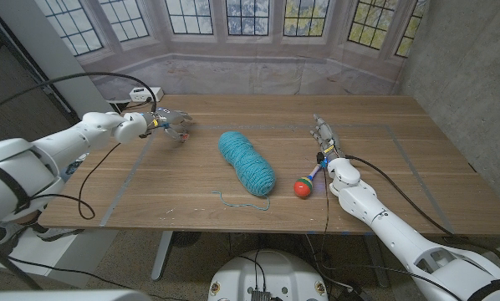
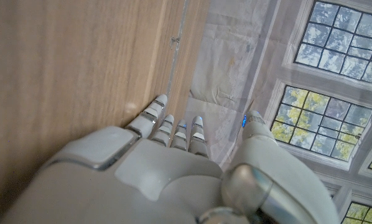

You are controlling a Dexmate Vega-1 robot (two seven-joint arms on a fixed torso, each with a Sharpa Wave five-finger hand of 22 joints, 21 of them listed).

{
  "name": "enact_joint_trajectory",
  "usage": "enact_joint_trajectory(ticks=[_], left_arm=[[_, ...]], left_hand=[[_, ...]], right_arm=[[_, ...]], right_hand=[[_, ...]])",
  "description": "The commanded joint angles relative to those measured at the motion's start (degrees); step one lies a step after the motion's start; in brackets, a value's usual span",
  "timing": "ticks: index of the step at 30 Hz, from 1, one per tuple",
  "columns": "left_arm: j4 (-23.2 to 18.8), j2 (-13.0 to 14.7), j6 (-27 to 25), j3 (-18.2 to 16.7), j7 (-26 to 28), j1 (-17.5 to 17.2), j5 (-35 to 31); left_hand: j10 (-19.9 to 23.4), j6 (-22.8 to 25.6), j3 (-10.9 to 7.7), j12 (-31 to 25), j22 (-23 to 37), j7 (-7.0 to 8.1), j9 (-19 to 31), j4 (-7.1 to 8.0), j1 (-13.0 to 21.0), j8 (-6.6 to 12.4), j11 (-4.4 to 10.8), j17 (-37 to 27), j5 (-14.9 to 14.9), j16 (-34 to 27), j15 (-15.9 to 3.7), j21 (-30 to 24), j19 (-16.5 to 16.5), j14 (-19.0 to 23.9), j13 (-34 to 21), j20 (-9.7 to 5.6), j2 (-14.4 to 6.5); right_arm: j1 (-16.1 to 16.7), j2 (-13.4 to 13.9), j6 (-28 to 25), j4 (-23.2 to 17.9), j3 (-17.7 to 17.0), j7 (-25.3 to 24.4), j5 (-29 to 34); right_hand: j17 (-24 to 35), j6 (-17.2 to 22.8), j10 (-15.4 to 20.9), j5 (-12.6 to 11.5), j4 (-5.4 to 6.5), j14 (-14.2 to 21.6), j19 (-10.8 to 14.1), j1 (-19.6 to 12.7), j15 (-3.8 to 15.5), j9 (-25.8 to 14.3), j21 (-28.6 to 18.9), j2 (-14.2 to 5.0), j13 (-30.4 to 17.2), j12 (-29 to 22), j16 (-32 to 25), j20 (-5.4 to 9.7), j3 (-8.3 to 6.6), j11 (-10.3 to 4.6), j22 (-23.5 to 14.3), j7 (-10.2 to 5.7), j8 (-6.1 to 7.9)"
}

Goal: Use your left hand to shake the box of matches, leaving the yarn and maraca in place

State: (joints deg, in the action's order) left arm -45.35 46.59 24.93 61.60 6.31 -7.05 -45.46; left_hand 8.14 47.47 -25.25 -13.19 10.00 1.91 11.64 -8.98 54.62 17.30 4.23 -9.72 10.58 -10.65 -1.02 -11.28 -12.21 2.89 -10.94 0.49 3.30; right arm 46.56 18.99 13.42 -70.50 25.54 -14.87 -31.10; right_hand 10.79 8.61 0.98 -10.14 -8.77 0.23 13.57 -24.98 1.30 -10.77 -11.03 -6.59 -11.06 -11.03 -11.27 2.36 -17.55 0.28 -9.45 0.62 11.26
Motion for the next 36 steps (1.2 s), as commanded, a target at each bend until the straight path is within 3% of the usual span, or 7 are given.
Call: enact_joint_trajectory(ticks=[1, 7, 8, 22, 36], left_arm=[[-5.78, 2.22, -2.15, -2.47, -1.45, -2.93, 0.06], [-7.14, 2.54, -2.78, -3.57, -1.87, -4.00, -0.17], [-7.29, 2.55, -2.86, -3.70, -1.88, -4.14, -0.25], [-9.64, 3.12, -3.77, -5.41, -2.70, -5.81, -0.74], [-13.31, 4.45, -4.84, -7.46, -3.76, -7.19, -1.16]], left_hand=[[1.07, 1.53, 0.29, -0.63, 0.19, -0.04, 0.30, -0.06, 2.20, 0.61, 0.30, -0.18, -0.05, -0.13, -0.14, -0.44, -0.66, 0.52, -0.02, 0.19, -1.56], [1.21, 1.76, 0.39, -0.56, 0.20, -0.10, 0.35, -0.05, 2.29, 0.60, 0.17, -0.18, -0.07, -0.18, -0.46, -0.46, -0.81, 0.83, -0.02, 0.18, -1.57], [1.40, 2.92, 0.55, -0.48, 0.20, -1.32, 0.43, 0.04, 2.29, 0.95, 0.07, -0.18, -0.09, -0.12, -0.51, -0.44, -0.86, 0.91, -0.03, 0.20, -1.63], [3.36, 6.27, 0.93, -0.68, 0.21, -0.70, 0.65, -0.02, 2.83, 1.93, 0.41, -0.17, -0.10, -0.26, -0.86, -0.45, -1.26, 2.22, -0.05, 0.20, -1.67], [3.86, 6.38, 1.11, -0.61, 0.22, -0.76, 0.76, 0.02, 2.98, 1.86, 0.34, -0.18, -0.11, -0.20, -0.94, -0.43, -1.35, 2.50, -0.06, 0.11, -1.74]], right_arm=[[0.32, 0.15, 0.33, 0.34, -0.31, 0.56, -0.61], [0.50, 0.21, 0.37, 0.44, -0.43, 0.62, -0.82], [0.54, 0.23, 0.38, 0.43, -0.45, 0.65, -0.87], [1.28, 0.37, 0.58, 0.12, -0.68, 0.59, -1.25], [2.11, 1.07, 0.58, -1.42, -0.94, 0.49, -1.30]], right_hand=[[0.29, 0.28, 0.31, 0.06, -0.02, 0.35, 0.50, -0.64, 0.36, -0.27, 0.07, 0.05, -0.11, -0.31, -0.46, 0.92, 0.12, 0.26, -0.21, -0.02, 0.29], [0.29, 0.32, 0.34, 0.05, -0.01, 0.38, 0.53, -0.70, 0.33, -0.27, 0.07, 0.03, -0.11, -0.32, -0.47, 0.95, 0.13, 0.32, -0.21, -0.01, 0.29], [0.30, 0.33, 0.34, 0.05, -0.01, 0.38, 0.53, -0.71, 0.38, -0.27, 0.07, 0.03, -0.11, -0.31, -0.46, 0.95, 0.13, 0.23, -0.21, -0.03, 0.29], [0.31, 0.49, 0.37, 0.02, 0.02, 0.47, 0.66, -0.84, 0.43, -0.29, 0.05, -0.03, -0.11, -0.32, -0.49, 0.98, 0.15, 0.25, -0.22, -0.04, 0.30], [0.32, 0.65, 0.50, 0.01, 0.03, 0.49, 0.73, -0.97, 0.41, -0.30, 0.05, -0.06, -0.12, -0.36, -0.48, 1.00, 0.17, 0.45, -0.22, -0.01, 0.31]])
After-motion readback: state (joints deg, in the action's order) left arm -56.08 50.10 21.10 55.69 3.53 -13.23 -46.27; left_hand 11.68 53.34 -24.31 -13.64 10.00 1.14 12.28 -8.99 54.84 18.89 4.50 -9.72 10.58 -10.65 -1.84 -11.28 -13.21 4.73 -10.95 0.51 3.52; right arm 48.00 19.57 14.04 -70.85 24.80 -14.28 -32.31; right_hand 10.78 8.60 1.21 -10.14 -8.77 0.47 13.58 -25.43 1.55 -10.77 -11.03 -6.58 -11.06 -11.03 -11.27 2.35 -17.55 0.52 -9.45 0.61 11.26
